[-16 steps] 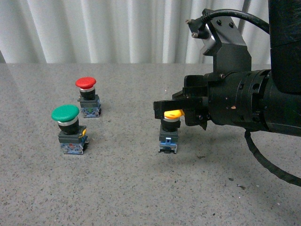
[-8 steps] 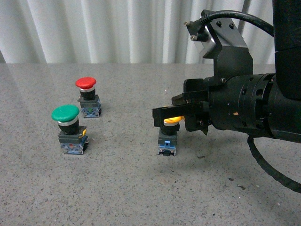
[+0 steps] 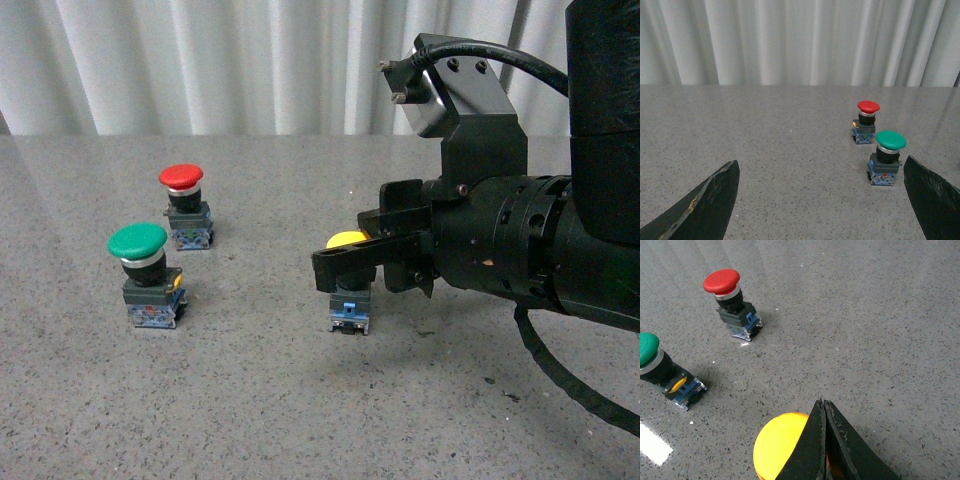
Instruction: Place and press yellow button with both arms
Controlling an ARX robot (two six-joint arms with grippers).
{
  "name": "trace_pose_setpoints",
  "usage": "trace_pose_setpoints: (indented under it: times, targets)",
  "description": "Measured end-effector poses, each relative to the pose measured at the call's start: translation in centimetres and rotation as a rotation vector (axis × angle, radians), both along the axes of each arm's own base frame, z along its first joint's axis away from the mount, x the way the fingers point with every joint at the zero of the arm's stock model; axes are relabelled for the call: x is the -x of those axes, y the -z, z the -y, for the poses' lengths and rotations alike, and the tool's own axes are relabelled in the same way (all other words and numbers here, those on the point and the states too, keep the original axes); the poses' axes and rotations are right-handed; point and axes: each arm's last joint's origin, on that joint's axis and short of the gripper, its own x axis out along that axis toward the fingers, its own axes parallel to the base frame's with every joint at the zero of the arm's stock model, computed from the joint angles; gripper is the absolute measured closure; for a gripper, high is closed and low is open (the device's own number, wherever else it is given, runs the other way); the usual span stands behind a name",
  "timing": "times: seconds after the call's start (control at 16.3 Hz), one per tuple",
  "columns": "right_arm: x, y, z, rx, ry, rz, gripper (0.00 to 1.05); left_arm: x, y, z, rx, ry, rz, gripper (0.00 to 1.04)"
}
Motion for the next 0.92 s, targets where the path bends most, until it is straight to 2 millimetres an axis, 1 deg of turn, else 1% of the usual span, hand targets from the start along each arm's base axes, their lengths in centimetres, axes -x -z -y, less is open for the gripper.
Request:
trace_pose_setpoints:
  times: [0.12,0.25,0.31,0.49,0.55,0.61,0.74,0.92]
  targets:
    - [0.2,-0.4,0.1,-0.017,-0.002,0.026,1.03,0.0,0.0,0.0,0.0,0.0,0.0,0.07]
    - [0.5,-1.6,0.2,-0.063,-0.012,0.051,1.03,0.0,0.0,0.0,0.0,0.0,0.0,0.07]
    - [0.8,-3.0,0.3,-0.101,-0.013,0.087,1.03,0.0,0.0,0.0,0.0,0.0,0.0,0.07]
    - [2.5,-9.6,1.1,-0.259,-0.02,0.281,1.03,0.0,0.0,0.0,0.0,0.0,0.0,0.07]
    - [3.2,-11.0,1.5,-0.297,-0.017,0.31,1.03,0.0,0.0,0.0,0.0,0.0,0.0,0.07]
    - [4.1,-11.6,2.0,-0.321,-0.013,0.325,1.03,0.0,0.0,0.0,0.0,0.0,0.0,0.07]
    - [6.3,-12.0,3.6,-0.346,0.028,0.325,1.03,0.0,0.0,0.0,0.0,0.0,0.0,0.07]
    - [10.2,-12.8,6.7,-0.39,0.133,0.386,1.03,0.0,0.0,0.0,0.0,0.0,0.0,0.07]
